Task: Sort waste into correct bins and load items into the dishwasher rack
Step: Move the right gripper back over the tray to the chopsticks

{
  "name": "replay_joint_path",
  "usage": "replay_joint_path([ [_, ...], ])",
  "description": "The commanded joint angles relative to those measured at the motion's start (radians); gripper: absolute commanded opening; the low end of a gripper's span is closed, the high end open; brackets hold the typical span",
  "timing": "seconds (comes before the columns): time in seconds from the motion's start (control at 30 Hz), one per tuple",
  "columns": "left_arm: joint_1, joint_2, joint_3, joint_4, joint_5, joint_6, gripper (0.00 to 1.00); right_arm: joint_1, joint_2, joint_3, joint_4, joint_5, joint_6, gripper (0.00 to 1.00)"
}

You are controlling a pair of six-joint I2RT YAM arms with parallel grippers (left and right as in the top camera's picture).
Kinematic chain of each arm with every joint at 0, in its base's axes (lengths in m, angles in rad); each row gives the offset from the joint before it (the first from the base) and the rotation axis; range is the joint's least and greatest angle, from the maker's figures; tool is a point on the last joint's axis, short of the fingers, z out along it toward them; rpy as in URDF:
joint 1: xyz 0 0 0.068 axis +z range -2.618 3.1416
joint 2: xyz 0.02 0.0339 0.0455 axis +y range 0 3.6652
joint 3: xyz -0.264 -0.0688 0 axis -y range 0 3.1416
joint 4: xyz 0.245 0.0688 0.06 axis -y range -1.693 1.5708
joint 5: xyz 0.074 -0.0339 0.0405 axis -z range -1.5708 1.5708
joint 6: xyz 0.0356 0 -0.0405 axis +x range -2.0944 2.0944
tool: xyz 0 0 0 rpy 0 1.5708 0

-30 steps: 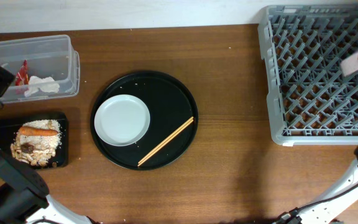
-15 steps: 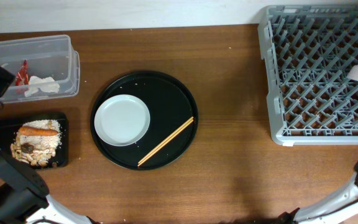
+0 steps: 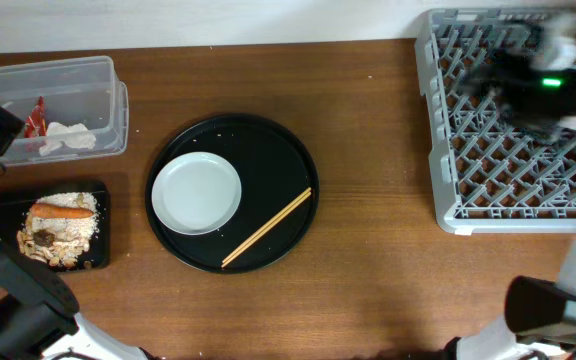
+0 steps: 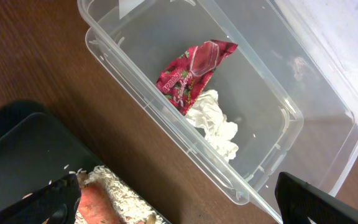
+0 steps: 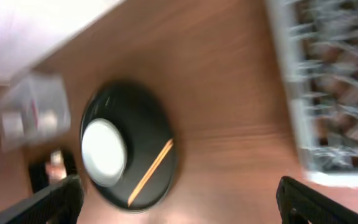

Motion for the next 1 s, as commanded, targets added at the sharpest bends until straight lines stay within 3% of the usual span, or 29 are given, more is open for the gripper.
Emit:
replay_joint_path([
  [0.0, 0.004, -0.012, 0.005, 0.002, 0.000, -0.002, 0.99, 0.212, 0.035, -0.083, 0.079, 0.091, 0.167, 0.98],
  [0.17, 0.004, -0.012, 0.005, 0.002, 0.000, -0.002, 0.99, 0.473, 0.085, -0.245, 0.232, 0.263, 0.538, 0.98],
  [0.27, 0.004, -0.012, 0.005, 0.002, 0.000, -0.002, 0.99, 0.584, 0.117, -0.319, 0.351, 0.260, 0.666, 0.98],
  [0.4, 0.004, -0.012, 0.005, 0.002, 0.000, -0.002, 0.99, 0.718, 0.188, -0.358, 0.492, 0.264, 0.687, 0.98],
  [0.53, 0.004, -0.012, 0.005, 0.002, 0.000, -0.002, 0.99, 0.814, 0.282, -0.359, 0.477, 0.390, 0.913, 0.98],
  [0.67, 0.004, -0.012, 0.005, 0.002, 0.000, -0.002, 0.99, 0.855, 0.362, -0.360, 0.473, 0.398, 1.059, 0.98],
  [0.97, 0.004, -0.012, 0.005, 0.002, 0.000, -0.002, 0.99, 0.874, 0.518, -0.360, 0.510, 0.398, 1.103, 0.99],
])
